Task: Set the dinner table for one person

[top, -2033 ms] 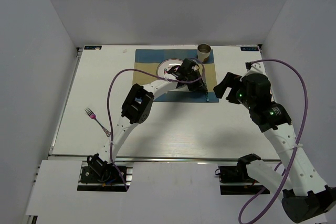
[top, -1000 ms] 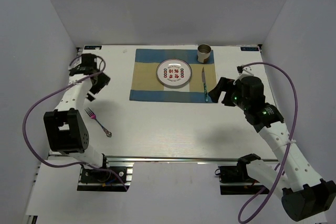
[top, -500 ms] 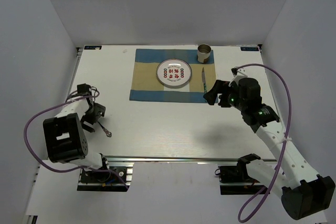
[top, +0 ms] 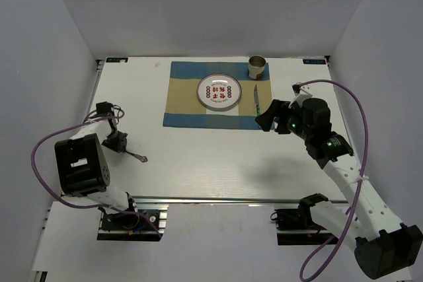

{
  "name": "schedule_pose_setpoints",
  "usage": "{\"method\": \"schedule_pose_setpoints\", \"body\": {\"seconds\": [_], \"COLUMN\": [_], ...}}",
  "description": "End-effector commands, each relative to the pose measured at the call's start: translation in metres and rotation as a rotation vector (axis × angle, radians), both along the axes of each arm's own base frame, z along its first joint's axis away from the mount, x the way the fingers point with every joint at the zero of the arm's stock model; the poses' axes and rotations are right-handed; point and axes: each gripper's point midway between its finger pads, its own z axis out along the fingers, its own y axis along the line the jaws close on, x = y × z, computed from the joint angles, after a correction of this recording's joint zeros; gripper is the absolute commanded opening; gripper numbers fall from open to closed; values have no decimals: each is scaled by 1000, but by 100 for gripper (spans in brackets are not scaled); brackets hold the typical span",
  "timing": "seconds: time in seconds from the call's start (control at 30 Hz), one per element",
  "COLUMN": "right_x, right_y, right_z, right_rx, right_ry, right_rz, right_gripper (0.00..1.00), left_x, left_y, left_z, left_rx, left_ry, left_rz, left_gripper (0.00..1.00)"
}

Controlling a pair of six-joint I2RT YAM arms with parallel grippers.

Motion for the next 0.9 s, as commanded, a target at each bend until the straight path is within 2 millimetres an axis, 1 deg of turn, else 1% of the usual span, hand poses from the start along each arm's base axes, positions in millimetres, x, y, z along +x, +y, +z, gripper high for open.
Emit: {"method": "schedule_pose_setpoints", "body": {"seconds": [0.0, 0.03, 0.07, 0.1, 0.13, 0.17, 0.2, 0.23, 0.27, 0.3, 0.33, 0.37, 0.4, 0.43, 0.47, 0.5, 0.53, 0.57, 0.6, 0.63, 0.67, 0.7, 0.73, 0.77, 0.8, 0.83, 0.87], "right_x": [4, 4, 4, 4, 5, 3, 1, 2, 4, 3, 6, 7, 8, 10, 10, 11, 11, 10, 10, 9, 7, 6, 5, 3, 1, 1, 0], "right_y": [3, 3, 5, 6, 9, 14, 19, 22, 21, 24, 24, 24, 24, 23, 24, 23, 22, 20, 17, 15, 13, 10, 8, 4, 2, -1, -1], "right_z": [15, 16, 16, 17, 19, 19, 21, 19, 17, 17, 17, 14, 19, 20, 20, 27, 29, 30, 34, 34, 33, 37, 37, 36, 38, 40, 39], "right_rx": [31, 32, 37, 43, 55, 67, 87, 91, 92, 93, 89, 85, 86, 82, 77, 76, 73, 67, 62, 59, 47, 41, 35, 21, 13, 10, 5], "right_ry": [-59, -60, -61, -63, -73, -72, -72, -67, -64, -61, -53, -46, -52, -50, -46, -60, -64, -64, -76, -76, -72, -83, -83, -82, -88, -92, -90], "right_rz": [1, 0, 8, 15, 28, 56, 85, 96, 96, 105, 100, 96, 94, 91, 92, 91, 88, 82, 66, 59, 54, 44, 36, 28, 20, 9, 10], "right_gripper": [89, 89, 89, 89, 89, 89, 89, 89, 89, 89, 89, 89, 89, 89, 89, 89, 89, 89, 89, 89, 89, 89, 89, 89, 89, 89, 89], "left_x": [32, 50, 70, 100, 112, 144, 147, 158, 185, 183, 182, 191, 205, 207, 210, 222, 225, 228, 240, 241, 244, 246, 247, 247, 246, 246, 243], "left_y": [-10, -15, -25, -46, -54, -60, -81, -93, -104, -131, -142, -152, -160, -179, -185, -193, -202, -202, -198, -206, -208, -207, -212, -213, -217, -215, -219], "left_z": [0, 12, 27, 56, 71, 104, 113, 105, 141, 142, 125, 129, 141, 140, 122, 132, 129, 108, 115, 111, 104, 102, 100, 98, 93, 88, 83], "left_rx": [-29, -48, -77, -153, -158, -153, -190, -219, -199, -224, -239, -206, -147, -140, -146, -115, -93, -87, -41, -46, -53, -48, -42, -43, -44, -37, -44], "left_ry": [-60, -117, -187, -304, -348, -435, -420, -388, -467, -442, -360, -358, -382, -376, -326, -351, -334, -277, -288, -283, -283, -283, -283, -282, -271, -255, -243], "left_rz": [-130, -208, -292, -394, -489, -561, -680, -751, -835, -959, -999, -1050, -1109, -1167, -1198, -1225, -1250, -1253, -1247, -1262, -1264, -1256, -1264, -1266, -1269, -1262, -1274], "left_gripper": [0, 0, 0, 0, 0, 0, 0, 0, 0, 0, 0, 0, 0, 0, 0, 0, 0, 0, 0, 0, 0, 1, 1, 0, 1, 0, 0]}}
